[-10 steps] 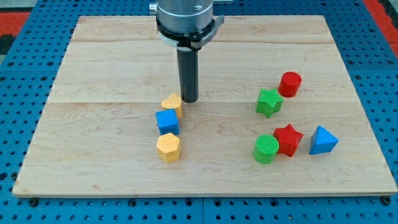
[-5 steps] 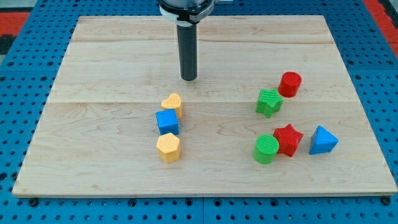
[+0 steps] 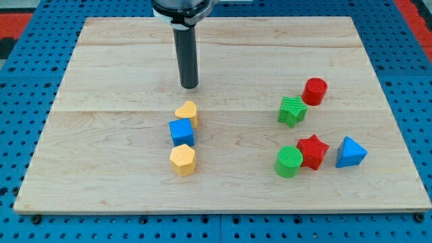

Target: Push the yellow heart into the blue cube

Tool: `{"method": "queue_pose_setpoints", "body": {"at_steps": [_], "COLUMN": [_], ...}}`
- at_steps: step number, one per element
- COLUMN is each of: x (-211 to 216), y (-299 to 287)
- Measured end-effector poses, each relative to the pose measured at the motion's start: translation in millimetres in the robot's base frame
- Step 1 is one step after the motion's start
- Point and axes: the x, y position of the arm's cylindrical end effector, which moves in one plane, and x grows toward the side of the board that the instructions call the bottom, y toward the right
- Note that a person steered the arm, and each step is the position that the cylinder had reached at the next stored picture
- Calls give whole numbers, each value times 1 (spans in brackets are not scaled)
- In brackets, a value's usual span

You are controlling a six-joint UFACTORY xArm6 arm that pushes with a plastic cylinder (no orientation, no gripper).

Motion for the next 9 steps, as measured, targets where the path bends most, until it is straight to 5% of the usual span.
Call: {"method": "queue_pose_setpoints", "body": {"at_steps": [4, 8, 9], "x": [75, -4, 1], "y": [4, 69, 170]}}
